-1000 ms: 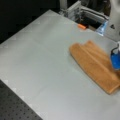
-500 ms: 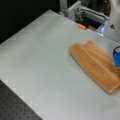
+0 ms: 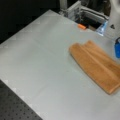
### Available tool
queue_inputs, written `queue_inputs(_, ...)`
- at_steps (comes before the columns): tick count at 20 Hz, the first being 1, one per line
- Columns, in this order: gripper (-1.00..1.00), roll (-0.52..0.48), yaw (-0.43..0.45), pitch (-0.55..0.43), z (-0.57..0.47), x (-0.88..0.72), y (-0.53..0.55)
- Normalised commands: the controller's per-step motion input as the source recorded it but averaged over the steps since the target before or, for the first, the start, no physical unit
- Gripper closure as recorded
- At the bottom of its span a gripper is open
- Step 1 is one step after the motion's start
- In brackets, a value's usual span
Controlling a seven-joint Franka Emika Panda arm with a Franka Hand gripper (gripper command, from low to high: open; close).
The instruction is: Folding a towel twice
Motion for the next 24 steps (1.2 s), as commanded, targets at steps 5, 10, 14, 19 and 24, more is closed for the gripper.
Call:
queue_inputs(5, -1.0, -0.306, 0.299, 0.185, 0.18, 0.65, -0.03)
queue_inputs(10, -1.0, -0.324, 0.448, 0.154, 0.2, 0.8, 0.08)
queue_inputs(14, -1.0, -0.22, 0.503, 0.125, 0.19, 0.52, 0.14)
queue_inputs(19, -1.0, -0.137, 0.39, 0.117, 0.14, 0.31, 0.14)
queue_inputs(24, -1.0, -0.169, 0.218, 0.13, 0.05, 0.29, 0.1)
